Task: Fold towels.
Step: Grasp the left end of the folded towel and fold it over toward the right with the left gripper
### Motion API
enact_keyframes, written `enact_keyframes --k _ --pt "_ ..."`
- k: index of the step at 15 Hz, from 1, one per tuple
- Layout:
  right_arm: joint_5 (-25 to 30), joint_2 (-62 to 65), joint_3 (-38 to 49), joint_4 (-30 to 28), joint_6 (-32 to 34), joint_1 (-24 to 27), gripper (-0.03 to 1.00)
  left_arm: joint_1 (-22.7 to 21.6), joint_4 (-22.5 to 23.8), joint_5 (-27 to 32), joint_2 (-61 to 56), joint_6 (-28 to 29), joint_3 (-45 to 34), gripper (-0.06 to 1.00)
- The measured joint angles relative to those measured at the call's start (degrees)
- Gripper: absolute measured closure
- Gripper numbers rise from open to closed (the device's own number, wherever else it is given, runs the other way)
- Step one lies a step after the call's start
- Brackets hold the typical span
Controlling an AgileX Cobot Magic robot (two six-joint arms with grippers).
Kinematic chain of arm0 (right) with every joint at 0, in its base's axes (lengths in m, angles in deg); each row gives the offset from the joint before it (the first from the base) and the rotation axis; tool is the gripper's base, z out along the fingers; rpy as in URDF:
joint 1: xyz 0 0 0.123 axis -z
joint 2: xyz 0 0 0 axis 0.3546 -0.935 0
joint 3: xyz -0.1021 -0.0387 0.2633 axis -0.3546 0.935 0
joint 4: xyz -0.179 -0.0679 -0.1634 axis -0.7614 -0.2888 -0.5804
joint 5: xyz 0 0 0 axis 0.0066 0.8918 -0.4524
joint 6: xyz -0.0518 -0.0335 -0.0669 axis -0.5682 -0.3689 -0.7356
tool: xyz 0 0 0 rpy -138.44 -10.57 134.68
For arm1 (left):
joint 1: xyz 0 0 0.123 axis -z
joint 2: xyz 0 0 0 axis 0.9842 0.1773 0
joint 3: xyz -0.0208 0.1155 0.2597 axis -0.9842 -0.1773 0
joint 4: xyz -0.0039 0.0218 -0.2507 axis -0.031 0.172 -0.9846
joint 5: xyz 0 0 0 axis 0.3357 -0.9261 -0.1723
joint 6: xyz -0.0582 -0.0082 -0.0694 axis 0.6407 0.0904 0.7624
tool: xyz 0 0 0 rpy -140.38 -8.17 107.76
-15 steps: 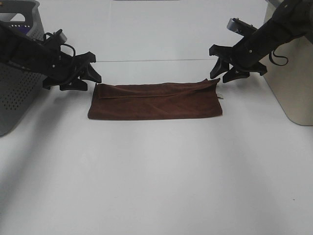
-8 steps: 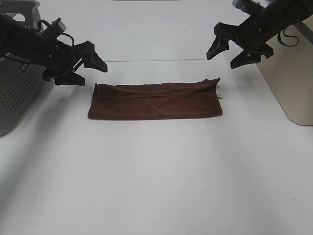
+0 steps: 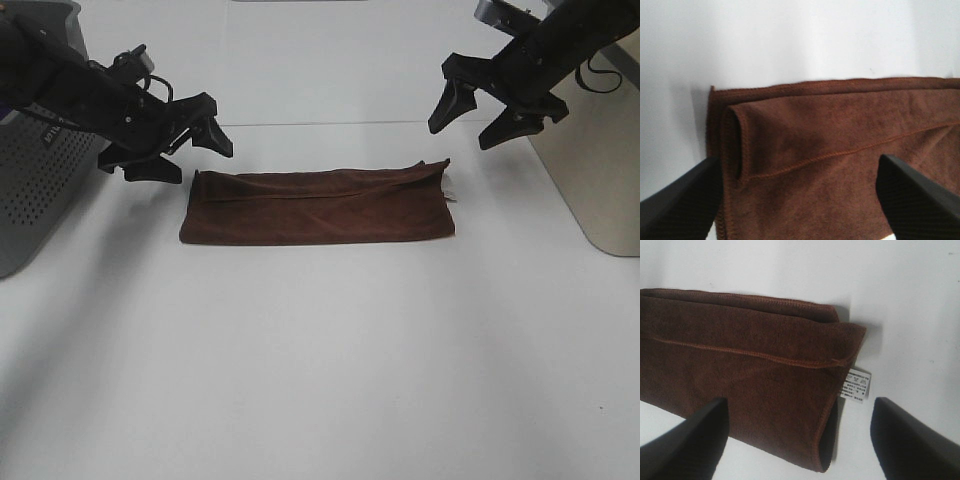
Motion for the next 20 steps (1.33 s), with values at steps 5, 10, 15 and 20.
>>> enact_keyframes --k 5,10,15,20 --pt "0.2 0.0 0.0 -0.4 0.3 0.0 0.21 -0.1 0.6 1.4 3.7 1.1 0.0 0.17" --pt "0.2 0.0 0.0 -1.6 0.3 0.0 0.21 -0.1 -4.1 0.8 5.3 1.2 0.5 0.21" --pt "0.0 0.0 0.0 -2.1 0.5 0.0 0.21 -0.1 -3.0 1.8 6.2 1.1 0.4 0.86" --pt "0.0 0.0 0.0 -2.5 0.7 0.0 0.21 0.1 -0.3 2.0 3.7 2.9 0.1 0.92"
